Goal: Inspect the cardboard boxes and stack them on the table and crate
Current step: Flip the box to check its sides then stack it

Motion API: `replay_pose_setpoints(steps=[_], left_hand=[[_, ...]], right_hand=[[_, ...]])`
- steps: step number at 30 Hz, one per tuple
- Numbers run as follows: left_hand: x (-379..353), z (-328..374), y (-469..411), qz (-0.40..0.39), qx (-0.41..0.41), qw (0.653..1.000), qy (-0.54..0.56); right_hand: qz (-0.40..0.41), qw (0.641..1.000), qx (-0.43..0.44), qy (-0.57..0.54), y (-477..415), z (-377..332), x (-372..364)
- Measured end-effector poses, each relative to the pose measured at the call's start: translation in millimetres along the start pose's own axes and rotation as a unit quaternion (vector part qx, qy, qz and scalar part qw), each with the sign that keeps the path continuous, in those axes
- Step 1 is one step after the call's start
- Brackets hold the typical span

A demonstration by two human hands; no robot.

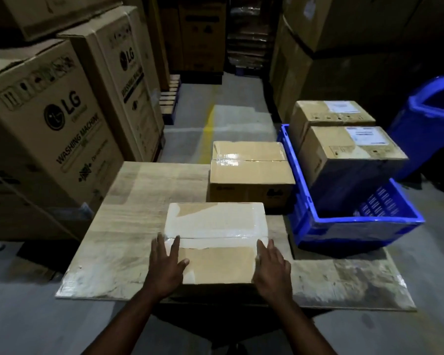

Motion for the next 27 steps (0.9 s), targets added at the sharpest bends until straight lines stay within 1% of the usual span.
replay_pose_setpoints(steps=[1,2,4,5,9,12,16,18,20,24,27], left_hand=[[0,4,-3,0.006,-0.034,0.998,-0.057],[-1,11,-5,-0.001,-0.071,0.993,-0.09],[-8,30,-10,-0.019,-0.134,0.984,-0.12],[-14,38,-12,-0.025,-0.148,0.98,-0.128],[-23,51,-11,-0.038,-0.107,0.986,-0.123],[-19,52,-10,-0.035,-0.109,0.988,-0.107],[-12,41,-19,-0.032,-0.135,0.987,-0.076],[-4,33,-29,-0.024,-0.119,0.99,-0.068],[5,25,-41,-0.017,-0.103,0.992,-0.076],[6,17,-52,-0.023,-0.104,0.99,-0.088],[3,17,-52,0.0,-0.106,0.99,-0.097]], right_hand=[[0.026,0.999,0.023,0.011,0,-2,-4],[0.039,0.997,0.054,0.024,1,-7,-9],[0.042,0.99,0.123,0.06,1,-23,-19],[0.046,0.985,0.148,0.071,-1,-29,-23],[0.045,0.98,0.169,0.092,-7,-37,-29],[0.035,0.981,0.169,0.092,-8,-36,-29],[0.015,0.982,0.171,0.083,-16,-44,-25],[-0.001,0.985,0.162,0.063,-27,-54,-17],[0.001,0.987,0.147,0.058,-42,-64,-10],[0.024,0.989,0.133,0.059,-54,-67,-15],[0.043,0.988,0.134,0.07,-55,-65,-22]])
Point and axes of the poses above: each hand's wrist, its own y-axis away from the middle knuckle, its own x-axis out of the back of the hand, z = x × y, the point moved 3 cm from there along -y, towards the middle knuckle, and after that the axes turned 15 degrees about -x, right-handed, at the moved point
